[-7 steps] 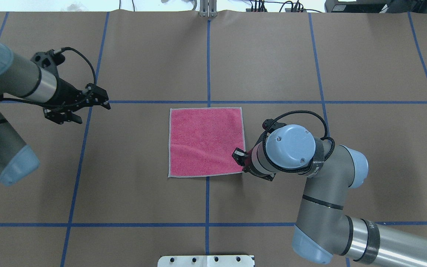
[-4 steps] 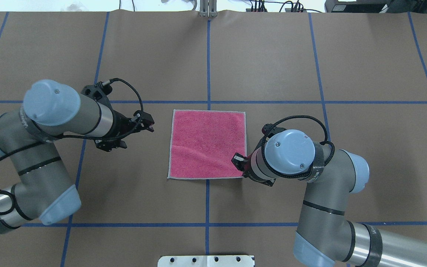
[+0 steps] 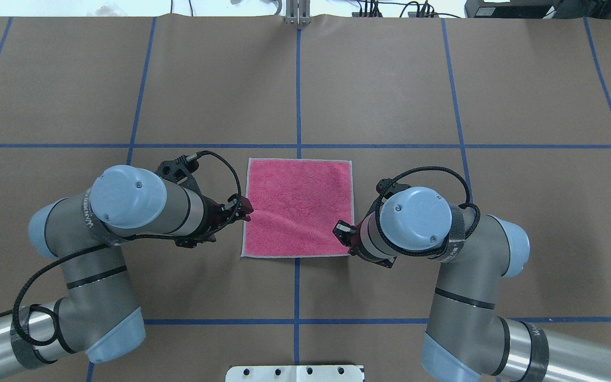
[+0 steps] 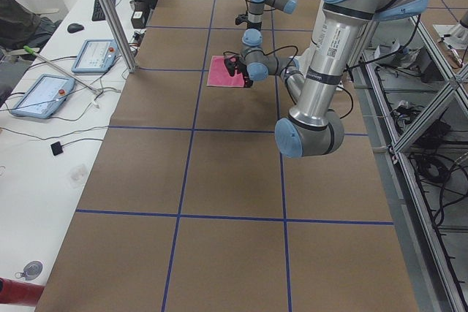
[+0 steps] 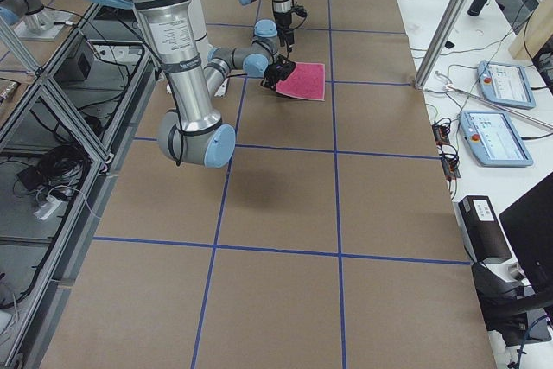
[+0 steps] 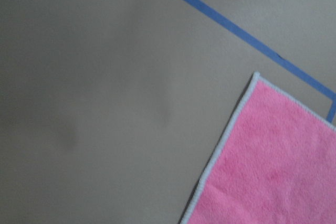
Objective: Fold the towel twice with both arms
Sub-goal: 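Move the left gripper to the opposite near towel corner while the right holds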
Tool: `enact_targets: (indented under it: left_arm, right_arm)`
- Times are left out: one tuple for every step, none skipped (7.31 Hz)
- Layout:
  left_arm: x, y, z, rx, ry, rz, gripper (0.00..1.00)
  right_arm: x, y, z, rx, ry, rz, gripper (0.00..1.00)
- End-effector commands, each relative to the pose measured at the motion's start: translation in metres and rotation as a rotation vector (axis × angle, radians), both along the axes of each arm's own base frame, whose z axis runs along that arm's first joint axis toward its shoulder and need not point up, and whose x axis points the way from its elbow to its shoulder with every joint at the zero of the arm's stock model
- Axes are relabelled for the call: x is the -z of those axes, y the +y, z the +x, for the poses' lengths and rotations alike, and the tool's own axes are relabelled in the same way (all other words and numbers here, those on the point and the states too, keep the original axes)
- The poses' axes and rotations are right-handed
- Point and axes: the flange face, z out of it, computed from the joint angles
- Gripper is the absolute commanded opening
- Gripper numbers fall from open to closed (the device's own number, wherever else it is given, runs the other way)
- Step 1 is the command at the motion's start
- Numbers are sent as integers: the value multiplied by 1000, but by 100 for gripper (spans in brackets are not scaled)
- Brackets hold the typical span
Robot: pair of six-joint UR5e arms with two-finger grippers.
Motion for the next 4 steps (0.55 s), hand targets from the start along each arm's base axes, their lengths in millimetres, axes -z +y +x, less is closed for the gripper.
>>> enact_targets:
  left_arm:
    - [1,15,13,-20,-1,-8,82]
    - [2,21,24,-34,-3,-11,79]
    - [0,29,30,-46,-5,-18,75]
    - [-3,33,35,-54,-12,-24,74]
  right_arm:
    - [0,2,1,2,-2,1,0]
    - [3,1,2,0,-6,2,0]
    - [1,2,2,2,-3,1,0]
    - [1,2,2,2,-3,1,0]
